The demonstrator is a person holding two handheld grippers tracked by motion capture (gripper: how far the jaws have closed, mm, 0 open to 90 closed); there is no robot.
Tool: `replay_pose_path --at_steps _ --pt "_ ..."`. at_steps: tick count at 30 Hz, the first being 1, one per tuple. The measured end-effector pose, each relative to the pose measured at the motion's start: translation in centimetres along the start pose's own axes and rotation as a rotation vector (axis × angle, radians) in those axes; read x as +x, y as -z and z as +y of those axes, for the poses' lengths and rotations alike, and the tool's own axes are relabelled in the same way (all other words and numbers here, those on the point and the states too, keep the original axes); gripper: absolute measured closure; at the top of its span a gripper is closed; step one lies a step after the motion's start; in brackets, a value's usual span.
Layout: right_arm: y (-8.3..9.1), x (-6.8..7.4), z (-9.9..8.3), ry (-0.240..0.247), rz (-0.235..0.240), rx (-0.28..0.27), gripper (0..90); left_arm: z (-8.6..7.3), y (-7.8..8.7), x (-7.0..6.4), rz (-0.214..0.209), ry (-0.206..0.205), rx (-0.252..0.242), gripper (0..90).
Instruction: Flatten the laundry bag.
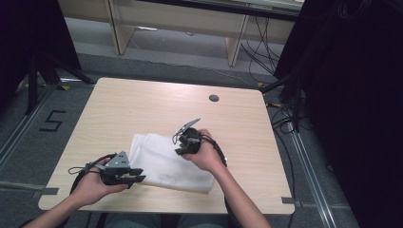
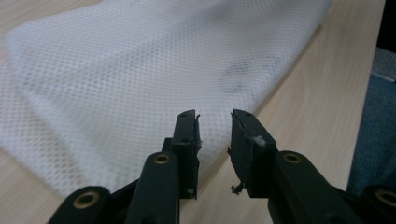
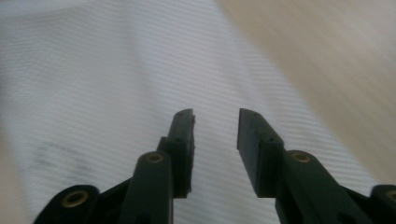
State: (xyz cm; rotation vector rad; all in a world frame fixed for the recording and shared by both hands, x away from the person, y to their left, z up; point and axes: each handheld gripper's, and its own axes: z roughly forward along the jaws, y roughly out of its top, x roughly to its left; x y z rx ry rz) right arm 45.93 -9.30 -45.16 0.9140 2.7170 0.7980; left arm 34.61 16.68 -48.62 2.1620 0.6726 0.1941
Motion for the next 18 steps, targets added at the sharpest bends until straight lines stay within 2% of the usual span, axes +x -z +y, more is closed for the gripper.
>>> replay_pose_path --at_steps 1,2,4,6,7,10,11,15,18 --pt "0.0 -1.5 -0.3 -0.04 -0.053 0.008 60.7 0.3 -0.4 -0.5 -0.012 -0.005 0.005 73.3" --pt "0.0 -1.5 -0.3 -0.04 -0.053 0.008 60.7 0.3 -0.4 -0.5 -0.012 -0.005 0.005 73.9" --pt "-0.3 -2.7 -0.8 -0.06 -0.063 0.028 57.0 0.6 -0.9 -0.8 -0.02 -0.023 0.022 74.3" --pt "-0.7 -3.2 -1.1 -0.067 -0.059 0.044 54.0 0.7 -1.4 -1.1 -0.041 -0.021 0.031 74.9" --pt "-1.2 -3.5 -1.3 -0.057 -0.062 0.063 49.8 0.9 -1.9 -1.3 -0.047 -0.028 0.047 75.2" --pt "-1.7 -3.7 -1.4 -0.043 -0.059 0.072 48.8 1.2 -2.5 -1.5 -0.063 -0.028 0.062 75.7" --pt "-2.2 -3.8 -1.4 -0.041 -0.053 0.089 48.5 1.4 -3.1 -1.8 -0.079 -0.039 0.084 75.9" --pt "-2.7 -3.8 -1.4 -0.012 -0.042 0.121 52.3 1.5 -3.9 -2.1 -0.084 -0.055 0.102 75.7" --pt "-2.9 -3.7 -1.3 -0.017 -0.011 0.138 67.8 1.8 -4.5 -2.2 -0.087 -0.075 0.124 75.9"
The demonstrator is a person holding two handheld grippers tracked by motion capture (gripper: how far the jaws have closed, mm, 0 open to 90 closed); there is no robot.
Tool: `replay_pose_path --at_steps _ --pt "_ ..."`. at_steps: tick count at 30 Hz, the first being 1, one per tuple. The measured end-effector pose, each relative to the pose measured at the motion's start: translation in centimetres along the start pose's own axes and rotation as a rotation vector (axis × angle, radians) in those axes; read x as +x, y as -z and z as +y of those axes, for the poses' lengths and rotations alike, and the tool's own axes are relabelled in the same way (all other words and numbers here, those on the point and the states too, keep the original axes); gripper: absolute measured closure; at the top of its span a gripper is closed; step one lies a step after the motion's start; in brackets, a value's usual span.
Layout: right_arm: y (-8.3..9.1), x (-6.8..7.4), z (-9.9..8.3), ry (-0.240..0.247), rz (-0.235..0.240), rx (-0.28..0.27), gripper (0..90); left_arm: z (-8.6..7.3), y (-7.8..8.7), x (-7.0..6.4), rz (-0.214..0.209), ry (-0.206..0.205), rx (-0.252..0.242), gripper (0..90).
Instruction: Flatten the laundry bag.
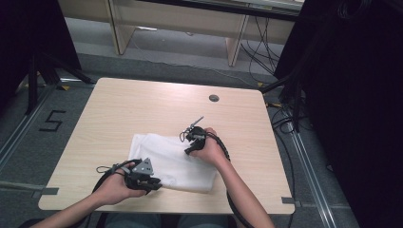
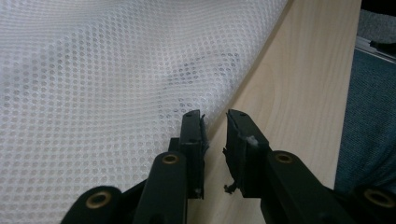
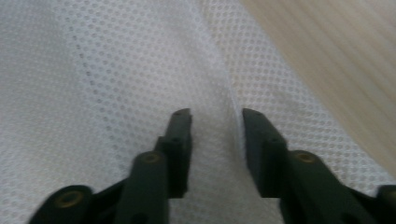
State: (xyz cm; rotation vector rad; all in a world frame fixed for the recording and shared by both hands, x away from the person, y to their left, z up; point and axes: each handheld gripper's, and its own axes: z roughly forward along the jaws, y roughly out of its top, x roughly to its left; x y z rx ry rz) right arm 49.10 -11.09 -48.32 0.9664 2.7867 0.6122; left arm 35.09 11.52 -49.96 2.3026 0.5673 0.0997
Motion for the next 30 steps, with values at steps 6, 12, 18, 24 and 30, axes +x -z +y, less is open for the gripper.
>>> replay_pose_path --at_steps 6,12,18,24,30 --pt "0.2 0.7 0.3 0.023 -0.001 0.031 89.3 0.1 -0.7 -0.1 -0.01 0.006 0.027 76.4" --pt "2.0 1.0 1.2 0.049 -0.04 -0.034 89.7 0.5 -1.1 0.0 -0.005 0.004 0.03 76.3" --pt "3.6 1.4 2.2 0.044 -0.054 -0.114 89.7 1.0 -1.3 0.9 0.019 0.024 0.018 75.6" --pt "5.9 2.6 3.1 0.105 -0.072 -0.166 89.6 1.0 -1.0 2.2 0.042 -0.003 0.044 75.2" --pt "7.6 4.2 3.6 0.148 -0.073 -0.205 89.6 0.7 -1.1 2.7 0.118 0.046 -0.012 74.1"
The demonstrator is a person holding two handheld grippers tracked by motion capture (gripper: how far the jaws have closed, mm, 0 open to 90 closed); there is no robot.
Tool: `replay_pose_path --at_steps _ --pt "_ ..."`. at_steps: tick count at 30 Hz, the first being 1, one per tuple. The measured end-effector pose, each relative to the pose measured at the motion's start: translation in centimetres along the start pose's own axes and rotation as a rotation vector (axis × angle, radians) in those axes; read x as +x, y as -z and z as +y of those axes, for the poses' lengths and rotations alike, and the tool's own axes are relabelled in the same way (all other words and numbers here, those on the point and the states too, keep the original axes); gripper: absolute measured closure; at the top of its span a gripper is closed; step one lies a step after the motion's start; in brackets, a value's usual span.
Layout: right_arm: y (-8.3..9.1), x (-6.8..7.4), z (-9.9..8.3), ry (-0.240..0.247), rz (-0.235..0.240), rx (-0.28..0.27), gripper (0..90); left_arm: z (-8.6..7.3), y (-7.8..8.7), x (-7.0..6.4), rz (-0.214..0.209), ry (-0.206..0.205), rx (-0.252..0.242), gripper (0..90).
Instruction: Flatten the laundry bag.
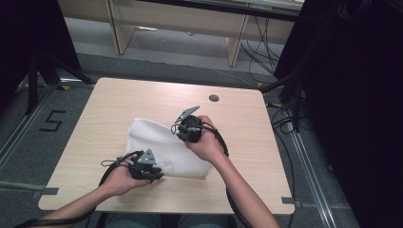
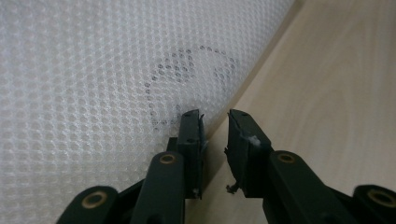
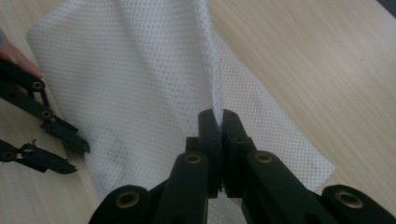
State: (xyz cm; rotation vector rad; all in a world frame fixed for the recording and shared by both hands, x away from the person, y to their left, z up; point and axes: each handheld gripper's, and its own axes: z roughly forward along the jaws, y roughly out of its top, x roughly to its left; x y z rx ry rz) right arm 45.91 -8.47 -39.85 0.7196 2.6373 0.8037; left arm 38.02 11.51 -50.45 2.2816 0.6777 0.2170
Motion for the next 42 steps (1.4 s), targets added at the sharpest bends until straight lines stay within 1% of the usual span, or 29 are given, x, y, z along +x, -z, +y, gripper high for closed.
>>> replay_pose_path --at_steps 2,3,4,5,6,8,9,10,11,12,13,14,15,16,17,19,20,21,22,23,24,25,28,30,31,32,33,37,42 --pt "0.2 0.2 0.1 -0.002 0.004 -0.003 89.6 -0.1 0.0 0.1 0.017 0.009 -0.006 73.9" --pt "0.6 0.4 0.3 0.02 0.002 -0.015 89.5 -0.1 0.0 0.2 0.023 0.013 -0.008 74.0" --pt "0.7 0.6 0.3 0.018 -0.002 -0.018 89.5 -0.1 0.2 0.5 0.04 0.002 -0.009 74.0" --pt "0.9 0.8 0.3 0.016 0.001 -0.018 89.5 -0.1 0.2 0.5 0.04 0.002 -0.009 73.9" --pt "0.9 0.8 0.3 0.016 0.001 -0.018 89.5 -0.2 0.1 0.5 0.039 0.022 -0.012 73.5" --pt "1.2 1.0 0.3 0.038 0.005 -0.027 89.5 -0.1 0.7 0.6 0.035 0.022 -0.021 71.7" --pt "1.3 1.0 0.2 0.053 -0.009 -0.028 89.5 -0.1 0.7 0.6 0.035 0.022 -0.021 70.3" --pt "1.3 1.0 0.1 0.064 -0.014 -0.034 89.5 -0.1 2.0 0.5 0.03 0.025 -0.058 69.2" --pt "1.3 1.0 0.1 0.064 -0.014 -0.034 89.5 -0.1 2.0 0.5 0.03 0.025 -0.058 68.3" --pt "1.4 1.2 0.1 0.058 -0.011 -0.044 89.5 -0.2 3.1 0.5 0.033 0.034 -0.078 68.3" --pt "1.6 1.6 -0.1 0.072 0.006 -0.05 89.5 -0.4 3.9 0.4 0.038 0.048 -0.107 66.8" --pt "1.6 1.6 -0.1 0.072 0.006 -0.05 89.5 -0.6 4.6 0.6 0.045 0.049 -0.111 66.8" --pt "1.6 1.8 -0.2 0.081 0.007 -0.054 89.5 -1.3 6.4 0.9 0.067 0.071 -0.152 65.8" --pt "1.5 1.9 -0.3 0.085 -0.008 -0.064 89.4 -1.7 7.3 1.1 0.081 0.09 -0.163 65.5" --pt "1.5 1.9 -0.3 0.085 -0.008 -0.064 89.4 -1.7 7.3 1.1 0.081 0.09 -0.163 65.1" --pt "1.7 2.1 -0.2 0.082 -0.01 -0.052 89.4 -2.7 8.5 1.4 0.103 0.136 -0.199 64.8" --pt "1.7 2.4 -0.2 0.093 -0.02 -0.063 89.3 -3.8 9.5 1.9 0.136 0.162 -0.203 64.1" --pt "1.7 2.4 -0.2 0.093 -0.02 -0.063 89.3 -3.8 9.5 1.9 0.136 0.162 -0.203 63.7" --pt "1.7 2.6 -0.2 0.086 -0.024 -0.059 89.2 -4.3 9.8 2.1 0.154 0.18 -0.21 63.7" --pt "1.8 2.6 -0.2 0.1 -0.015 -0.055 89.1 -4.8 10.2 2.4 0.158 0.195 -0.202 63.1" --pt "1.8 2.8 -0.2 0.104 -0.025 -0.065 89.1 -5.1 10.5 2.7 0.182 0.209 -0.209 62.8" --pt "1.8 3.0 -0.3 0.104 -0.023 -0.067 89.0 -5.3 10.7 3.0 0.199 0.22 -0.229 62.5" --pt "2.0 3.6 -0.6 0.111 -0.008 -0.061 88.9 -5.4 11.5 3.8 0.251 0.29 -0.296 61.3" --pt "2.0 4.1 -1.0 0.103 -0.008 -0.067 88.7 -5.5 11.9 4.7 0.296 0.309 -0.31 60.5" --pt "2.0 4.1 -1.1 0.108 -0.007 -0.069 88.7 -5.5 11.9 4.7 0.296 0.309 -0.31 60.3" --pt "2.1 4.2 -1.3 0.101 0.007 -0.057 88.7 -5.6 12.0 5.0 0.313 0.329 -0.302 60.2" --pt "2.0 4.3 -1.4 0.094 0.019 -0.073 88.7 -5.7 11.9 5.2 0.31 0.332 -0.301 60.0" --pt "2.0 4.4 -1.8 0.093 0.025 -0.067 88.7 -5.9 11.7 5.5 0.322 0.341 -0.287 59.7" --pt "2.1 4.8 -2.3 0.091 0.034 -0.063 88.8 -6.2 11.7 6.2 0.339 0.356 -0.3 59.3"
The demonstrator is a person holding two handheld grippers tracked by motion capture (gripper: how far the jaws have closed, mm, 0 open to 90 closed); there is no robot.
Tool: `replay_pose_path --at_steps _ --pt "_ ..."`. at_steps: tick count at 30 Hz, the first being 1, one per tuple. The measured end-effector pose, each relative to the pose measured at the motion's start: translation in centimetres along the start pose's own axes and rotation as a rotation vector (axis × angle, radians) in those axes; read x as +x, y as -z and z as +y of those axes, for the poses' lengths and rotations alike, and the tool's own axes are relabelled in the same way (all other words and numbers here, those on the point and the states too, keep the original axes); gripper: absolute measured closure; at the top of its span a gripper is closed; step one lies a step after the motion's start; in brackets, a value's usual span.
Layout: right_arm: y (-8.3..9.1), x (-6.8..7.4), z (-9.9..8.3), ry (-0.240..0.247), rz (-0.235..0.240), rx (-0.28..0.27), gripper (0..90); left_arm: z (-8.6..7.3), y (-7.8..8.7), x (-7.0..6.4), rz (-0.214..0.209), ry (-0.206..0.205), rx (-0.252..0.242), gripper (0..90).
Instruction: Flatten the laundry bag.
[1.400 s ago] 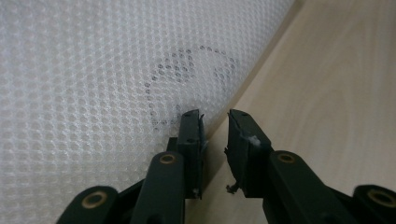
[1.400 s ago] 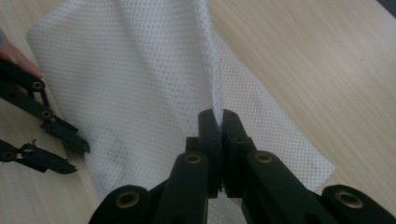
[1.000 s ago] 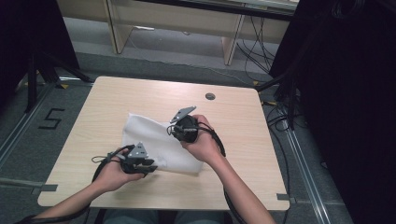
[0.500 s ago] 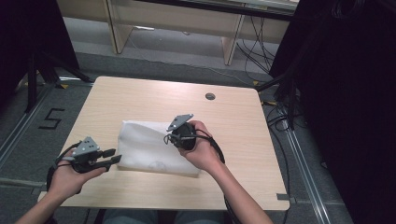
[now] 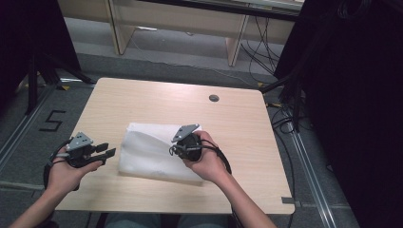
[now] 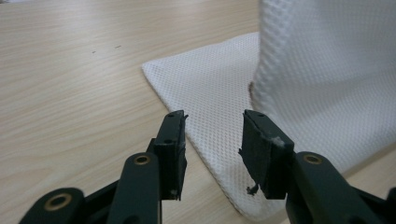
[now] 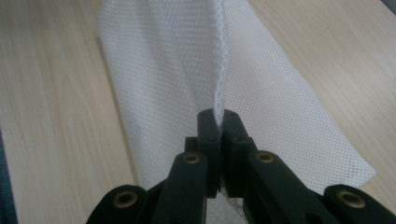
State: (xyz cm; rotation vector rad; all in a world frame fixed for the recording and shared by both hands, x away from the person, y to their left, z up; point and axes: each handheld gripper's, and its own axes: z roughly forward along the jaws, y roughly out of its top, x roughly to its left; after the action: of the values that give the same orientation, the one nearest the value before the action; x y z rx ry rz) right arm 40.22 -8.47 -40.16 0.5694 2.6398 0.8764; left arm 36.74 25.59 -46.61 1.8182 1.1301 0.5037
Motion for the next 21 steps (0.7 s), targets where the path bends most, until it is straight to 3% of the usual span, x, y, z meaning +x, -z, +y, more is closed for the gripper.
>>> replay_pose_path --at_steps 5,7,11,16,17,19,21 --pt "0.2 0.6 -0.3 0.003 0.036 -0.001 88.7 0.0 0.3 0.8 -0.004 0.043 -0.027 58.4" --pt "0.4 0.9 -0.5 0.0 0.068 0.0 88.7 -0.1 0.2 1.0 -0.006 0.048 -0.028 58.1" --pt "0.3 1.5 -0.9 0.016 0.085 0.007 88.6 -0.2 0.1 0.8 -0.02 0.06 -0.026 57.5" --pt "0.2 2.3 -1.6 0.05 0.13 0.018 88.6 -0.3 -0.2 0.6 -0.04 0.048 -0.015 56.3" --pt "0.3 2.5 -1.8 0.031 0.141 0.028 88.5 -0.3 -0.2 0.5 -0.043 0.05 -0.012 56.0" --pt "0.2 2.7 -2.0 0.057 0.153 0.029 88.4 -0.4 -0.3 0.4 -0.051 0.053 -0.01 55.6" --pt "0.3 3.2 -2.2 0.041 0.171 0.05 88.4 -0.4 -0.3 0.4 -0.056 0.045 -0.006 55.4"
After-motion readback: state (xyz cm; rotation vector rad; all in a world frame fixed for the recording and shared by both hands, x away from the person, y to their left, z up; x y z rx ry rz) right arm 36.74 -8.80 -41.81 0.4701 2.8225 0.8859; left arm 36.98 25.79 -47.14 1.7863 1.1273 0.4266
